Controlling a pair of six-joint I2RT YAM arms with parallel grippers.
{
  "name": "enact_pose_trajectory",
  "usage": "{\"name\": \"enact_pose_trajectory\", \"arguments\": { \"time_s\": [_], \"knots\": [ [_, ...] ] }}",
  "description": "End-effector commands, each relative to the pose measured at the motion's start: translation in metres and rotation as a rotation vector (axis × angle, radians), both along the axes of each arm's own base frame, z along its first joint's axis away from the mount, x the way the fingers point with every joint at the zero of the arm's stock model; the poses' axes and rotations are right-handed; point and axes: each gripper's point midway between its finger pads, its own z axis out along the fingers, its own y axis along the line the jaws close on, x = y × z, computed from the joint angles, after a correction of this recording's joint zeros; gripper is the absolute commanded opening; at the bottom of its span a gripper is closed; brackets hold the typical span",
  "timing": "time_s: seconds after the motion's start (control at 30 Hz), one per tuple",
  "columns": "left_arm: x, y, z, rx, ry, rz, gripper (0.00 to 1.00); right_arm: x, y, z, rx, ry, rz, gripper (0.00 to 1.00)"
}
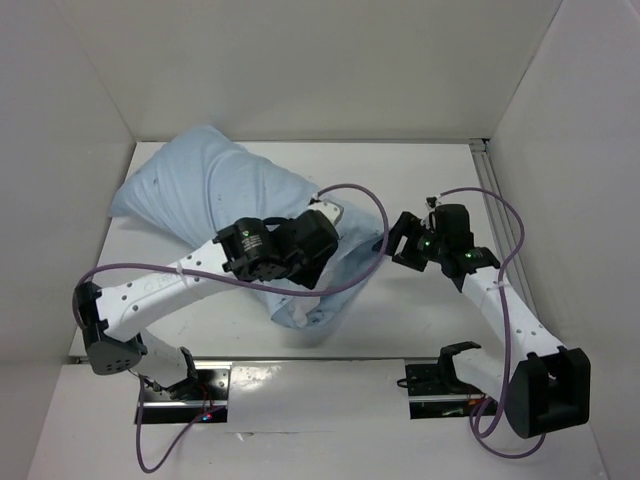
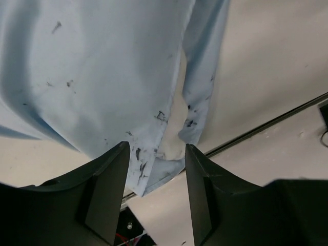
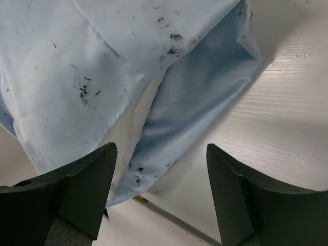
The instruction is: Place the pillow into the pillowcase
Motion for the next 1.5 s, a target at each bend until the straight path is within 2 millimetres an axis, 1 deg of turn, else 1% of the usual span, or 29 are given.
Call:
{"name": "enact_pose_trajectory", "arguments": {
  "time_s": [0.0,0.07,0.1,0.13,0.2,0.23,0.27,0.3,0.4,0.43,0.57,0.73,0.77,0.87,0.9,0.93,0.97,1.0,1.03,1.1,1.13,1.17,1.2,1.23,1.27,1.3,1.33,1.37,1.47],
  "knots": [
    [-0.005,0.027,-0.028,0.178,0.005,0.105,0.60,0.002,-0.003,0.011,-0.002,-0.044,-0.010,0.78],
    [-0.008,0.032,-0.039,0.212,0.020,0.104,0.60,0.002,-0.003,0.011,-0.008,-0.048,-0.005,0.78],
    [-0.007,0.036,-0.039,0.216,0.010,0.122,0.60,0.001,-0.003,0.009,-0.010,-0.040,-0.005,0.78],
    [-0.009,0.044,-0.047,0.256,0.017,0.125,0.61,0.001,-0.003,0.009,-0.010,-0.039,-0.005,0.78],
    [-0.014,0.052,-0.046,0.250,0.021,0.139,0.63,0.001,-0.005,0.009,-0.021,-0.045,-0.006,0.78],
    [-0.018,0.055,-0.054,0.273,0.041,0.124,0.63,0.003,-0.007,0.009,-0.022,-0.045,-0.016,0.79],
    [-0.021,0.057,-0.055,0.276,0.050,0.111,0.64,0.003,-0.008,0.009,-0.022,-0.045,-0.016,0.79],
    [-0.024,0.060,-0.060,0.296,0.068,0.097,0.64,0.001,-0.008,0.004,-0.023,-0.034,-0.016,0.80],
    [-0.035,0.060,-0.067,0.301,0.121,0.039,0.66,0.002,-0.006,0.004,-0.018,-0.033,-0.009,0.80],
    [-0.044,0.055,-0.068,0.298,0.151,-0.017,0.66,0.002,-0.006,0.001,-0.019,-0.023,-0.008,0.80],
    [-0.058,0.048,-0.071,0.283,0.210,-0.101,0.69,0.004,-0.006,-0.001,-0.025,-0.027,-0.003,0.80],
    [-0.075,0.038,-0.090,0.300,0.293,-0.190,0.69,0.004,-0.006,-0.001,-0.025,-0.027,-0.003,0.81],
    [-0.071,0.041,-0.096,0.334,0.270,-0.157,0.69,0.004,-0.006,-0.001,-0.025,-0.027,-0.003,0.81],
    [-0.061,0.060,-0.100,0.430,0.227,-0.071,0.68,0.004,-0.006,-0.001,-0.031,-0.032,0.003,0.81],
    [-0.054,0.067,-0.097,0.454,0.189,-0.025,0.67,0.003,-0.005,0.000,-0.024,-0.031,0.011,0.81],
    [-0.051,0.069,-0.096,0.456,0.170,-0.003,0.67,0.003,-0.005,0.000,-0.024,-0.031,0.011,0.81],
    [-0.050,0.072,-0.098,0.472,0.164,0.002,0.65,-0.001,-0.002,-0.002,-0.009,-0.020,0.030,0.81],
    [-0.045,0.074,-0.097,0.473,0.135,0.036,0.65,0.000,0.000,-0.003,-0.002,-0.019,0.039,0.81],
    [-0.045,0.081,-0.097,0.509,0.134,0.054,0.63,-0.002,0.002,-0.006,0.010,-0.020,0.051,0.79],
    [-0.042,0.087,-0.097,0.531,0.109,0.082,0.60,-0.007,0.016,-0.001,0.072,-0.045,0.118,0.77],
    [-0.044,0.091,-0.102,0.557,0.123,0.090,0.59,-0.014,0.024,-0.006,0.089,-0.041,0.158,0.77],
    [-0.044,0.091,-0.102,0.558,0.123,0.090,0.57,-0.020,0.033,-0.007,0.110,-0.033,0.203,0.77],
    [-0.042,0.091,-0.104,0.561,0.115,0.093,0.56,-0.025,0.048,-0.009,0.112,-0.038,0.257,0.78],
    [-0.043,0.093,-0.109,0.582,0.123,0.092,0.54,-0.031,0.055,-0.013,0.112,-0.030,0.289,0.80],
    [-0.042,0.091,-0.110,0.572,0.119,0.092,0.53,-0.031,0.061,-0.016,0.098,-0.026,0.283,0.81],
    [-0.040,0.091,-0.112,0.588,0.114,0.095,0.53,-0.040,0.076,-0.017,0.103,-0.013,0.315,0.82],
    [-0.040,0.091,-0.114,0.585,0.113,0.095,0.51,-0.039,0.082,-0.013,0.107,-0.035,0.315,0.82],
    [-0.040,0.090,-0.117,0.596,0.117,0.094,0.51,-0.039,0.085,-0.016,0.100,-0.037,0.304,0.83],
    [-0.045,0.082,-0.118,0.553,0.147,0.058,0.52,-0.041,0.097,-0.011,0.109,-0.054,0.304,0.83]
  ]
}}
